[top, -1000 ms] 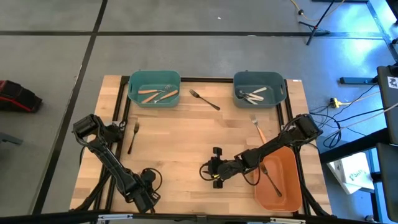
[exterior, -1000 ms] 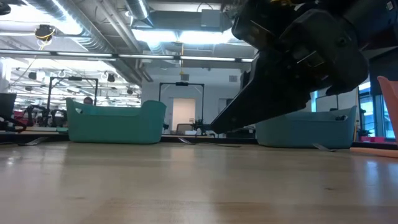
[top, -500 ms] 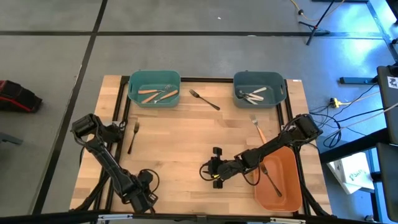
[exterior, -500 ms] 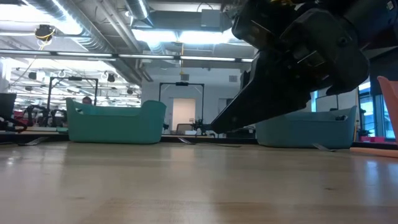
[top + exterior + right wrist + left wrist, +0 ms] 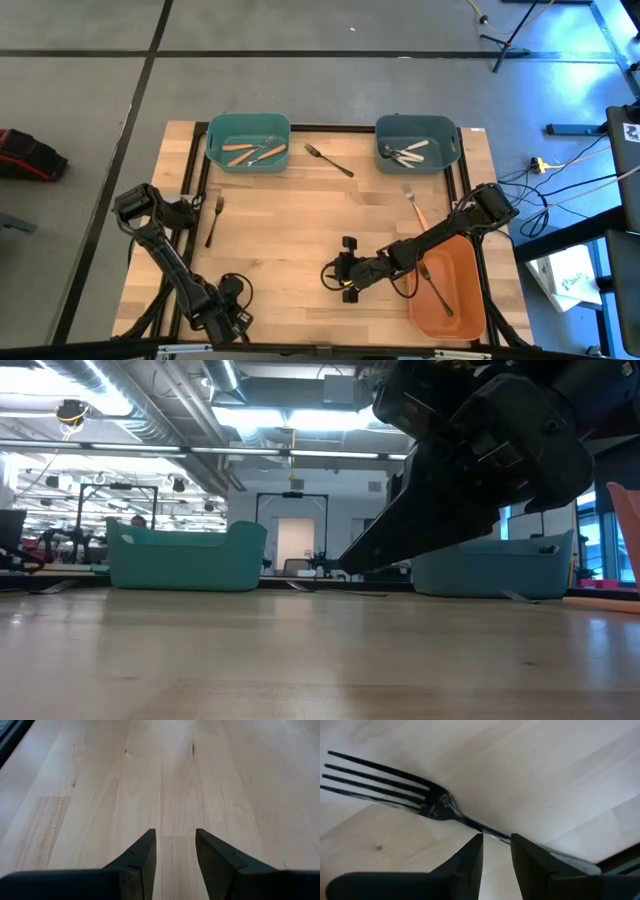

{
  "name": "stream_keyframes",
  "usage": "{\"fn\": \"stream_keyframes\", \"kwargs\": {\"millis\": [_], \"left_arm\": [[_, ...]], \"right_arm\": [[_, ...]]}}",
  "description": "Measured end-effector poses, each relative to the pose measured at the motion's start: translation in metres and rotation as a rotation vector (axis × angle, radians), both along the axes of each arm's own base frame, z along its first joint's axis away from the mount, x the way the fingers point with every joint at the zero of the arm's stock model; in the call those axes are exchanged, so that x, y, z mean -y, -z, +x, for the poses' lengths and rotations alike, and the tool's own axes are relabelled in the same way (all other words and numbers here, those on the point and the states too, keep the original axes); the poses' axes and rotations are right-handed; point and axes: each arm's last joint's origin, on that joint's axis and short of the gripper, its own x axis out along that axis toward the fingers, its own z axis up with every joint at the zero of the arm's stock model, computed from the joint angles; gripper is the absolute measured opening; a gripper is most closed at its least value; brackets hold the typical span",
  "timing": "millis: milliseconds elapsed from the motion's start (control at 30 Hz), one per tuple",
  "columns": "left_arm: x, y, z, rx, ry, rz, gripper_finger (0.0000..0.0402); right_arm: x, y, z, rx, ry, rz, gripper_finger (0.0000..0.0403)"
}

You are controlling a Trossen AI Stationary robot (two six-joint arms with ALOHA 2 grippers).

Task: Sort silverware by color (type)
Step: Put the black fork into the orange bin

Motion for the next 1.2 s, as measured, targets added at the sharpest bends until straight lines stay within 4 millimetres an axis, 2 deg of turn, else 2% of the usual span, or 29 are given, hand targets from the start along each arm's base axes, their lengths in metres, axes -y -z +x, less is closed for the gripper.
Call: {"fn": "stream_keyframes", "kwargs": {"millis": [533, 833, 1000, 1100, 1200], "left_arm": [[-0.007, 0.009, -0.005, 0.031, -0.039, 0.047, 0.0094], [-0.01, 0.009, -0.005, 0.068, 0.219, 0.132, 0.0094], [-0.018, -0.003, -0.006, 0.072, 0.269, 0.195, 0.0094], [-0.016, -0.024, -0.006, 0.124, 0.188, 0.175, 0.0094], [-0.014, -0.025, -0.012, 0.11, 0.054, 0.142, 0.0094]], "right_arm": [[0.0, 0.0, 0.0, 0.0, 0.0, 0.0, 0.0127], [0.0, 0.0, 0.0, 0.0, 0.0, 0.0, 0.0127], [0.0, 0.0, 0.0, 0.001, 0.0, 0.001, 0.0127], [0.0, 0.0, 0.0, 0.001, 0.0, 0.001, 0.0127], [0.0, 0.0, 0.0, -0.001, -0.001, 0.001, 0.0127]]}}
